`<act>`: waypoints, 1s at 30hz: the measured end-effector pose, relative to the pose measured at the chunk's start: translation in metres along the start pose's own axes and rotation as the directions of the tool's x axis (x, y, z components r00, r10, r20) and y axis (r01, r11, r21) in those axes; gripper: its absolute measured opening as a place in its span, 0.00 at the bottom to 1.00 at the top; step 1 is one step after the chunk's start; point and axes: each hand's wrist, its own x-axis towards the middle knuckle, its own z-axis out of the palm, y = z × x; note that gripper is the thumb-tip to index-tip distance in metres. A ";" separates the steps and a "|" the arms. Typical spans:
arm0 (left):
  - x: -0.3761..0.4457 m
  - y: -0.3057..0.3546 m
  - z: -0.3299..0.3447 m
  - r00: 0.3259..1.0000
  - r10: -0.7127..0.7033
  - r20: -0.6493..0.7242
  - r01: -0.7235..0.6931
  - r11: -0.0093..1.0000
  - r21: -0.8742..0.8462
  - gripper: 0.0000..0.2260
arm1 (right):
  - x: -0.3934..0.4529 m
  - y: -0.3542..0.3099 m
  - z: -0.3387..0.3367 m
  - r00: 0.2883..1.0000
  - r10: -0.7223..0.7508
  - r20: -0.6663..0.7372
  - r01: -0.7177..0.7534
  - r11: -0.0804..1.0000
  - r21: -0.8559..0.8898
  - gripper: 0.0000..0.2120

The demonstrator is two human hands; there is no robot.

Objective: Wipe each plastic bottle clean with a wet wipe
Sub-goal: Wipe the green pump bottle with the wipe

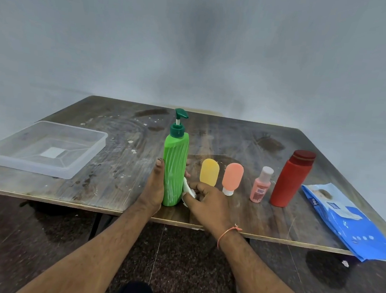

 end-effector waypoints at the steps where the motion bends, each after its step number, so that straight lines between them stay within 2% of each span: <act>1: 0.001 0.000 0.000 1.000 0.000 -0.013 0.000 1.000 -0.015 0.47 | 0.000 0.000 0.000 1.000 -0.005 0.011 0.005 1.000 -0.005 0.10; 8: 0.007 0.008 -0.005 0.985 -0.061 -0.163 0.030 0.982 -0.187 0.49 | 0.008 0.004 0.001 0.997 -0.051 0.055 0.046 0.995 0.084 0.09; 13: 0.009 0.009 -0.008 0.972 -0.100 -0.210 0.050 0.971 -0.234 0.46 | 0.006 0.001 0.007 0.979 -0.202 -0.005 0.203 0.978 0.050 0.09; 16: 0.010 0.010 -0.008 0.968 -0.125 -0.219 0.064 0.961 -0.268 0.46 | 0.002 0.000 0.009 0.934 -0.357 -0.001 0.357 0.934 -0.006 0.10; 20: 0.010 0.011 -0.006 0.963 -0.155 -0.222 0.088 0.955 -0.283 0.45 | -0.005 -0.002 0.011 0.820 -0.547 0.169 0.571 0.805 -0.163 0.13; 22: 0.010 0.012 -0.005 0.959 -0.168 -0.228 0.098 0.952 -0.289 0.44 | -0.004 -0.002 0.012 0.774 -0.593 0.224 0.633 0.739 -0.230 0.13; 28: 0.013 0.008 -0.009 0.949 -0.176 -0.263 0.107 0.961 -0.256 0.45 | 0.004 0.000 0.008 0.743 -0.661 0.106 0.658 0.692 -0.295 0.11; 30: 0.014 0.006 -0.010 0.948 -0.170 -0.268 0.104 0.965 -0.242 0.45 | 0.005 -0.002 0.009 0.753 -0.655 0.061 0.641 0.709 -0.292 0.12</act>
